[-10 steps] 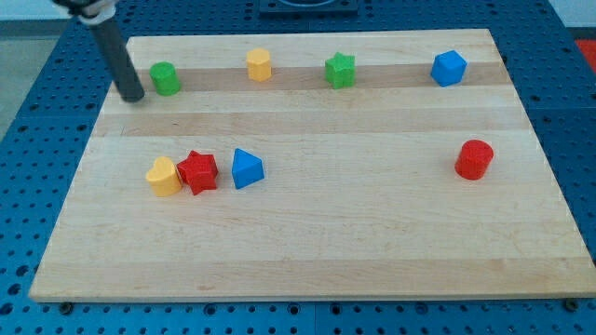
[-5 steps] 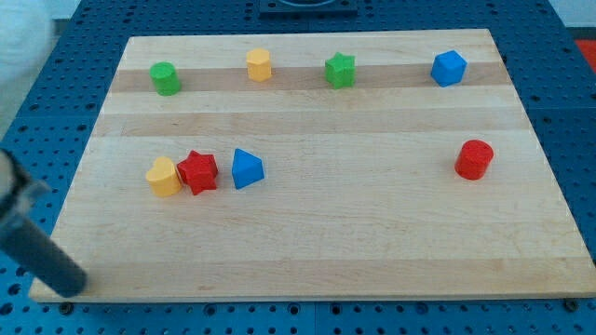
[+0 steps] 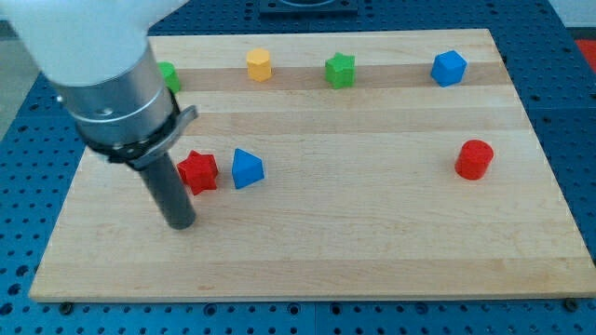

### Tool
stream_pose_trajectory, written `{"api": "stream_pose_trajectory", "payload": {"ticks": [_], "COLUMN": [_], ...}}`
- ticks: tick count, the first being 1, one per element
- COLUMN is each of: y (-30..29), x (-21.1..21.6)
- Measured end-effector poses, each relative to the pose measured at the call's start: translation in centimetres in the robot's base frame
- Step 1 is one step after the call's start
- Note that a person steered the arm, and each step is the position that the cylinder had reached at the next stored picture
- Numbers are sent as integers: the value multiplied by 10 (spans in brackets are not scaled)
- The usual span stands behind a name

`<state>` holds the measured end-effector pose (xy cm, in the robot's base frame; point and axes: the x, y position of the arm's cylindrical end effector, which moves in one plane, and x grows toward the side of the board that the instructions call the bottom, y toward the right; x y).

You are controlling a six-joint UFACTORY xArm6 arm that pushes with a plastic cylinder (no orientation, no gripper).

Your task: Slide the yellow heart up and left

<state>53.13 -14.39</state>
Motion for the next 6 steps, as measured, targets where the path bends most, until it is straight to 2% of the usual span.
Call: {"api": "stream_pose_trajectory", "payload": {"ticks": [1,3,5,6], "y": [10,-30,-37,-46], "x": [-30,-45,-49,-113]}}
